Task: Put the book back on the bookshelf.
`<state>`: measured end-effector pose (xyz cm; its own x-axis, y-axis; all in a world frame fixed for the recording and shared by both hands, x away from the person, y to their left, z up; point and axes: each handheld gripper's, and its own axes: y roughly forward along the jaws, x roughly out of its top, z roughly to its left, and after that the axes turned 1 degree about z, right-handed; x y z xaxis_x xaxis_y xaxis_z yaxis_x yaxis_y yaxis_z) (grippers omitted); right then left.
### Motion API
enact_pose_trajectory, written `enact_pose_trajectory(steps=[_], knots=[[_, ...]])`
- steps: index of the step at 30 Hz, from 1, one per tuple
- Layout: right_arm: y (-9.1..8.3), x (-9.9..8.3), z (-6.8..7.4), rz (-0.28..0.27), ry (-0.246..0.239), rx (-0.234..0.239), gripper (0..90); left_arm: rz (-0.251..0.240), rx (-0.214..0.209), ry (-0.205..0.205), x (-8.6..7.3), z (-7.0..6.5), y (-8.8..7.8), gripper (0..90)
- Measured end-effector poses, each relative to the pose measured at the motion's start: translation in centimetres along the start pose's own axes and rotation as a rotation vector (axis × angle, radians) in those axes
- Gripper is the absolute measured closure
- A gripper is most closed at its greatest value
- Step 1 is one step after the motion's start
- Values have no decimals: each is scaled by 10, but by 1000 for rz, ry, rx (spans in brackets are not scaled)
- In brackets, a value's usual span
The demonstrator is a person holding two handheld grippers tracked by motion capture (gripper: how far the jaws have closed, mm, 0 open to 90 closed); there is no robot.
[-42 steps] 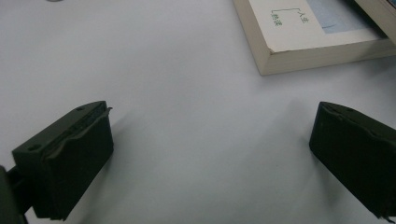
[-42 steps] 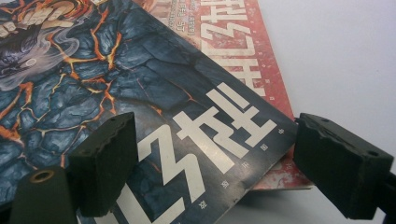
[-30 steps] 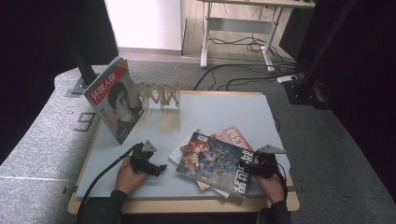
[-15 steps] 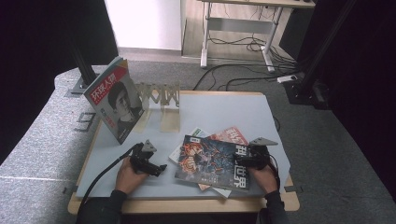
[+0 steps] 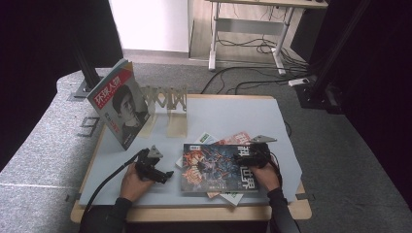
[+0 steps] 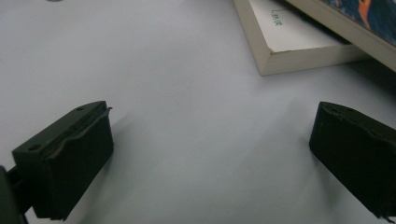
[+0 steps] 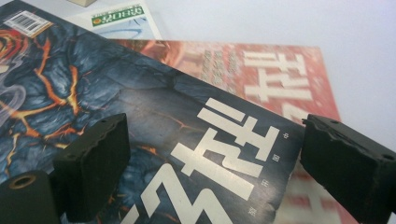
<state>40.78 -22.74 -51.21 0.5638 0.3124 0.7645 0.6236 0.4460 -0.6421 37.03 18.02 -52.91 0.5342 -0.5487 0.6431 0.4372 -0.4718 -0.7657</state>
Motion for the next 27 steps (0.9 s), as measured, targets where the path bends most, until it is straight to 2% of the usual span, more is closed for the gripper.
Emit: enact_pose_trajectory(steps=[4,7,16,27], knots=[[7,5,2,-1,-15,14,78,0,0,0,0,0,0,0],[5,4,3,-10,-28,10,84,0,0,0,0,0,0,0],[-12,-11,8,7,-34,27,28,0,0,1,0,0,0,0],[-33,-33,19,-1,-32,50,25,0,0,1,0,0,0,0]])
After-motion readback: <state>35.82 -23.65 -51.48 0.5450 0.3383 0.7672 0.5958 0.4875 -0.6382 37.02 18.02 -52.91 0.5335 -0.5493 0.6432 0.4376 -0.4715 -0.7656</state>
